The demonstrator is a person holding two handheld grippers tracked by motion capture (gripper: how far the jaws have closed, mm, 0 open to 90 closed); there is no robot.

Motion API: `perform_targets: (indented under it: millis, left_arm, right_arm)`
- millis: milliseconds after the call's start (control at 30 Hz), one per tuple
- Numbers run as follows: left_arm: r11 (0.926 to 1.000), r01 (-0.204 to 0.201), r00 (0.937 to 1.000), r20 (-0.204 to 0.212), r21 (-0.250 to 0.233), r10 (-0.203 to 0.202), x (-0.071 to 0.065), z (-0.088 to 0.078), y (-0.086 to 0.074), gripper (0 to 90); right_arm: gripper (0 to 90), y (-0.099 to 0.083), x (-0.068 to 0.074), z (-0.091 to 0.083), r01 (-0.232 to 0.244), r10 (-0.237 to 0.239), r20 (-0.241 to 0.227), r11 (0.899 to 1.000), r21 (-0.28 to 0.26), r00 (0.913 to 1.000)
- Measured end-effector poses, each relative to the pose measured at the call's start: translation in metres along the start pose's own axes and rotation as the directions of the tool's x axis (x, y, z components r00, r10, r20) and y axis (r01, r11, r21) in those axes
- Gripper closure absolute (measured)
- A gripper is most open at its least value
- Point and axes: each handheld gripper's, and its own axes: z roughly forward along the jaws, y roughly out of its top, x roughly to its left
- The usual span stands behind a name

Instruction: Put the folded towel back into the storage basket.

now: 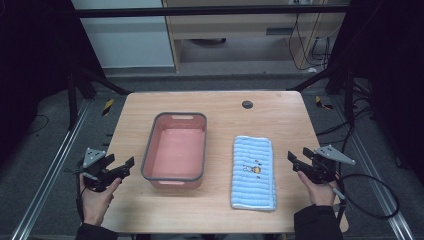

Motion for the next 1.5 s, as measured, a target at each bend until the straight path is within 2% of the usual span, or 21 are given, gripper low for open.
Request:
perform_targets:
  millis: [167, 233, 300, 433, 467, 700, 933, 1067, 1100, 1200, 1267, 1300, 1333, 1367, 1433, 1500]
  left_arm:
    - [0.9997, -0.023, 0.9995, 0.020, -0.011, 0.023, -0.012, -0.004, 0.004, 25.5]
    - [0.9993, -0.036, 0.9987, 0.035, -0.014, 0.036, -0.022, -0.004, 0.005, 26.1]
    - [0.9991, -0.039, 0.9985, 0.037, -0.014, 0.040, -0.024, -0.004, 0.005, 26.6]
    - [0.9983, -0.057, 0.9956, 0.074, -0.011, 0.058, -0.039, -0.003, 0.005, 26.7]
    - [0.9983, -0.057, 0.9956, 0.074, -0.011, 0.058, -0.039, -0.003, 0.005, 26.7]
    - [0.9956, -0.091, 0.9895, 0.111, -0.019, 0.093, -0.063, -0.002, 0.008, 26.4]
    - [0.9938, -0.104, 0.9852, 0.133, -0.040, 0.108, -0.078, 0.000, 0.013, 25.9]
    - [0.9911, -0.122, 0.9798, 0.153, -0.053, 0.129, -0.096, 0.005, 0.015, 25.9]
    - [0.9911, -0.122, 0.9798, 0.153, -0.053, 0.129, -0.096, 0.005, 0.015, 25.8]
    - [0.9883, -0.139, 0.9738, 0.173, -0.064, 0.148, -0.109, 0.009, 0.018, 25.8]
    - [0.9849, -0.159, 0.9687, 0.182, -0.068, 0.169, -0.120, 0.013, 0.019, 25.8]
    - [0.9849, -0.159, 0.9687, 0.182, -0.068, 0.169, -0.120, 0.013, 0.019, 25.8]
    - [0.9851, -0.157, 0.9654, 0.199, -0.071, 0.168, -0.129, 0.016, 0.019, 25.8]
    - [0.9851, -0.157, 0.9654, 0.199, -0.071, 0.168, -0.129, 0.016, 0.019, 25.8]
    - [0.9830, -0.172, 0.9608, 0.210, -0.064, 0.182, -0.138, 0.020, 0.018, 25.8]
    - [0.9826, -0.176, 0.9588, 0.216, -0.059, 0.185, -0.142, 0.022, 0.017, 25.8]
  right_arm:
    - [36.7, 0.005, 0.002, -0.002, 0.008, -0.008, -0.010, 1.000, 0.000, 0.9999]
    - [36.5, 0.007, 0.002, -0.002, 0.014, -0.014, -0.018, 1.000, -0.007, 0.9997]
    - [36.3, 0.008, 0.002, -0.002, 0.020, -0.020, -0.012, 1.000, -0.011, 0.9997]
    - [37.0, 0.013, 0.003, -0.001, 0.030, -0.030, -0.005, 0.999, -0.019, 0.9995]
    - [37.0, 0.013, 0.003, -0.001, 0.030, -0.030, -0.005, 0.999, -0.019, 0.9995]
    - [35.2, 0.027, 0.015, 0.007, 0.074, -0.075, -0.030, 0.997, -0.011, 0.9968]
    - [33.2, 0.038, 0.022, 0.013, 0.084, -0.084, -0.043, 0.996, -0.003, 0.9955]
    - [31.8, 0.047, 0.028, 0.018, 0.115, -0.116, -0.049, 0.993, -0.006, 0.9921]
    - [31.8, 0.047, 0.028, 0.018, 0.115, -0.116, -0.049, 0.993, -0.006, 0.9921]
    - [30.2, 0.055, 0.030, 0.021, 0.128, -0.129, -0.055, 0.992, -0.010, 0.9902]
    - [29.6, 0.058, 0.029, 0.021, 0.132, -0.133, -0.055, 0.991, -0.010, 0.9896]
    - [29.6, 0.058, 0.029, 0.021, 0.132, -0.133, -0.055, 0.991, -0.010, 0.9896]
    - [29.4, 0.061, 0.029, 0.023, 0.128, -0.129, -0.062, 0.992, -0.010, 0.9897]
    - [29.4, 0.062, 0.029, 0.024, 0.127, -0.127, -0.066, 0.992, -0.011, 0.9897]
    - [29.3, 0.064, 0.029, 0.025, 0.120, -0.120, -0.071, 0.993, -0.012, 0.9901]
    - [29.3, 0.065, 0.028, 0.026, 0.119, -0.119, -0.075, 0.993, -0.010, 0.9900]
